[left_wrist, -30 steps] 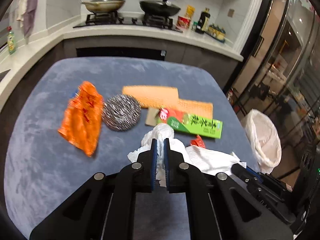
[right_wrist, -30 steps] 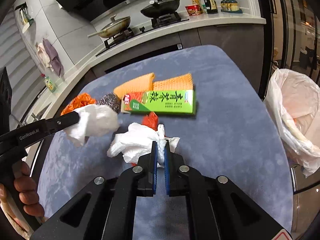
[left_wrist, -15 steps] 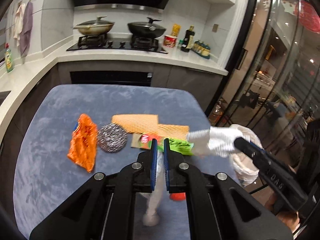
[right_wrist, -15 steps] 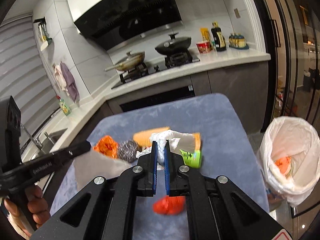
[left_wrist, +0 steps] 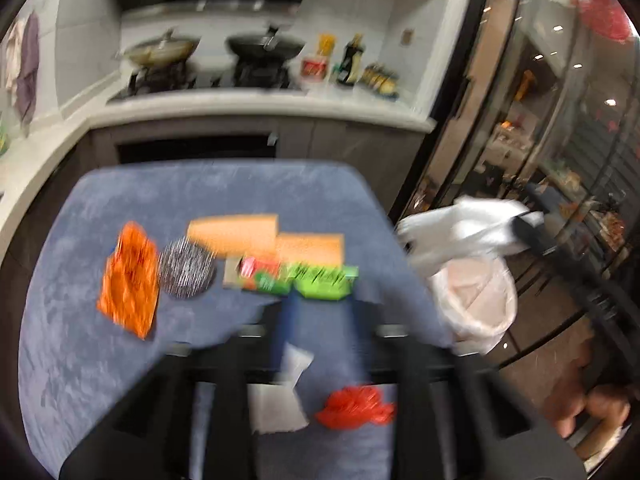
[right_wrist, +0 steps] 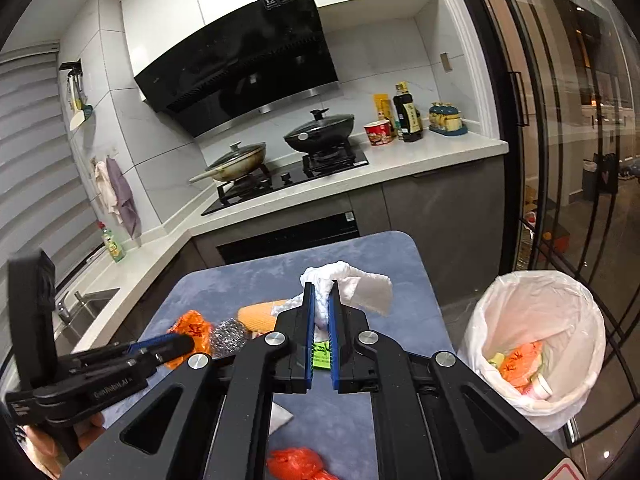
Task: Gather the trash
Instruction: 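Carry the white tissue over the bin and open both grippers to drop it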
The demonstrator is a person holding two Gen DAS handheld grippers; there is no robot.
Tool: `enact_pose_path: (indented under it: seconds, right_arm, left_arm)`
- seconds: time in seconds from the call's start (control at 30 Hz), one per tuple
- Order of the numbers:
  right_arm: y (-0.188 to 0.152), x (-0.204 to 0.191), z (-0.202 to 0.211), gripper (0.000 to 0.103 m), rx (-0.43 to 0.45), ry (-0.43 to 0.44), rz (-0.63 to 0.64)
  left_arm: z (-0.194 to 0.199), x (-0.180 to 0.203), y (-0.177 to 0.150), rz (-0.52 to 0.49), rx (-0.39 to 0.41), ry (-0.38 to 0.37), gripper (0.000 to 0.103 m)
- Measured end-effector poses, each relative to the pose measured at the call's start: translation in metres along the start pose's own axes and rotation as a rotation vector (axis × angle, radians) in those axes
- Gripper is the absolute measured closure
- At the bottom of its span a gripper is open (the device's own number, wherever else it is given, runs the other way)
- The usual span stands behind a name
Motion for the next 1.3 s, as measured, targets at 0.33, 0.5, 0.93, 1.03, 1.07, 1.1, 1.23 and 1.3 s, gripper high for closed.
enact_pose_path:
  seconds: [0.33, 0.5, 0.93, 1.03, 1.07, 1.1, 1.23, 1.3]
  right_arm:
    - [-0.022, 0.019, -0.001, 0.097, -0.036, -0.050, -0.048]
    - [-0.027, 0.023, -0.003, 0.097, -0.049, -0.061, -0.057]
    - [-0.043, 0.027, -0.007, 0.097, -0.085, -0.065, -0.077]
    - [-0.045, 0.026, -0.006, 0.097, -0.088, -0.064, -0.080]
    - [-0.045, 0.026, -0.005, 0.097, -0.088, -0.064, -0.079]
    - [-0.045, 0.026, -0.005, 0.097, -0.086, -0.064, -0.079]
    - [-0.039, 0.029, -0.001, 0.097, -0.069, -0.067, -0.081]
    - [-0.035, 0.031, 0.002, 0.097, -0.057, -0.070, -0.080]
  left_arm:
    - [-0.059, -0.040, -0.084, 0.026, -0.188, 0.067, 0.034]
    - [-0.074, -0.049, -0.105, 0.022, -0.230, 0.090, 0.034]
    - [-0.082, -0.049, -0.120, 0.019, -0.290, 0.089, 0.084]
    - [-0.075, -0.046, -0.116, 0.011, -0.271, 0.087, 0.092]
    - [-0.072, -0.044, -0.114, 0.007, -0.261, 0.087, 0.093]
    - [-0.069, -0.042, -0.111, 0.002, -0.251, 0.085, 0.093]
    - [-0.049, -0.031, -0.089, -0.015, -0.186, 0.064, 0.093]
    - [-0.040, -0.022, -0.076, -0.019, -0.159, 0.041, 0.093]
Point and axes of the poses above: each gripper's, at about its wrist camera, not at the fingertips, and z roughly against the way its jaws point, x to its right, y to its top, the point moved 3 cm from there along -z, roughly the way its jaws point, and after that the axes turned 10 degrees about x, right-handed, at the moved point
